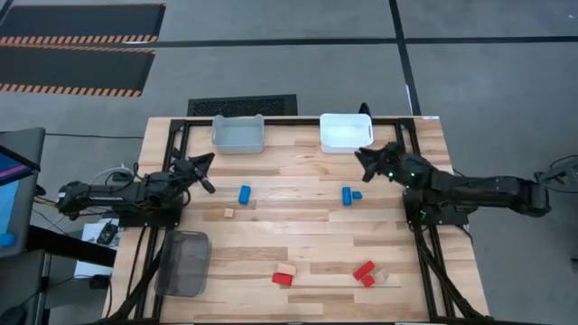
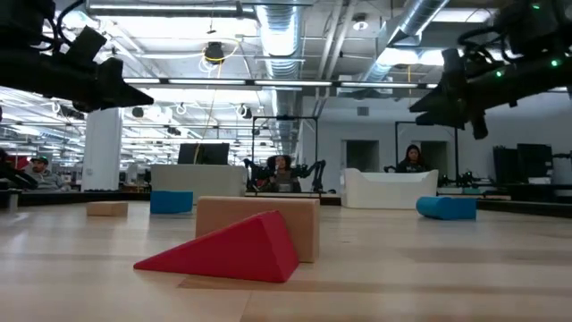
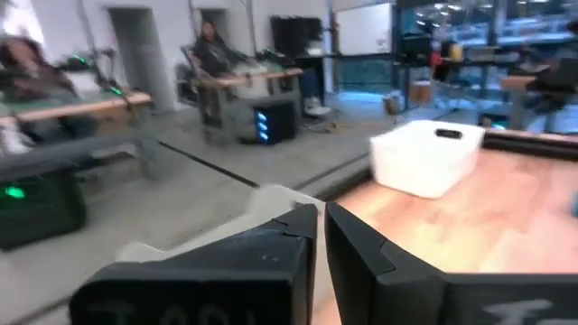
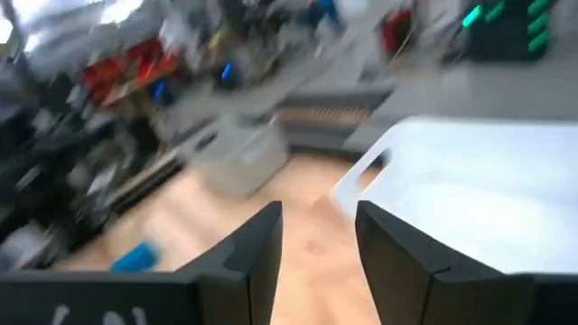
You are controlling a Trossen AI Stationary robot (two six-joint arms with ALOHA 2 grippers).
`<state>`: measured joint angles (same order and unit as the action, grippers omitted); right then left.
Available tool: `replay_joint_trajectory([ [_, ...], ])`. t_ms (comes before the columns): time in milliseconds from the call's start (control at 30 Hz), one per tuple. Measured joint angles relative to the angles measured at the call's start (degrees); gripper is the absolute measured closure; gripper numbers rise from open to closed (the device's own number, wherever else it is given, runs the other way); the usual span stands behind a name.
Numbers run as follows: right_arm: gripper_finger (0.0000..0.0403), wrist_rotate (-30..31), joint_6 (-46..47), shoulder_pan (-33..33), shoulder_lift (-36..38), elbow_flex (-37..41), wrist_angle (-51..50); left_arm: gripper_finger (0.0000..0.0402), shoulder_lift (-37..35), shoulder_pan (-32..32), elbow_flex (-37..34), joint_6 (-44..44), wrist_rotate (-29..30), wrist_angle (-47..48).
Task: Sort & place blocks by color
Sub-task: Put the blue triangle block into the gray bin
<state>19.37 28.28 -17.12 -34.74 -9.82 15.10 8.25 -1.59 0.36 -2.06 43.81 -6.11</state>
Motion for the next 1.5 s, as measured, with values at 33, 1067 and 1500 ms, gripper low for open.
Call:
replay_joint_trajectory([
  [33, 0.0231, -1.6, -0.5, 0.6, -1.2, -1.6, -3.2, 0.0380, 0.4, 0.0, 0.0, 1.0, -2.1, 1.6],
  [1067, 0.0248, 7.7, -8.8, 14.0, -22.7, -31.5, -49.2, 0.0354, 9.4, 6.4, 0.2, 0.6, 7.7, -9.1],
  [1500, 0.0245, 0.9, -2.7, 13.4, -28.3, -31.2, -54.2, 0.0324, 9.4, 8.2, 0.2, 6.1, 0.7, -3.8],
])
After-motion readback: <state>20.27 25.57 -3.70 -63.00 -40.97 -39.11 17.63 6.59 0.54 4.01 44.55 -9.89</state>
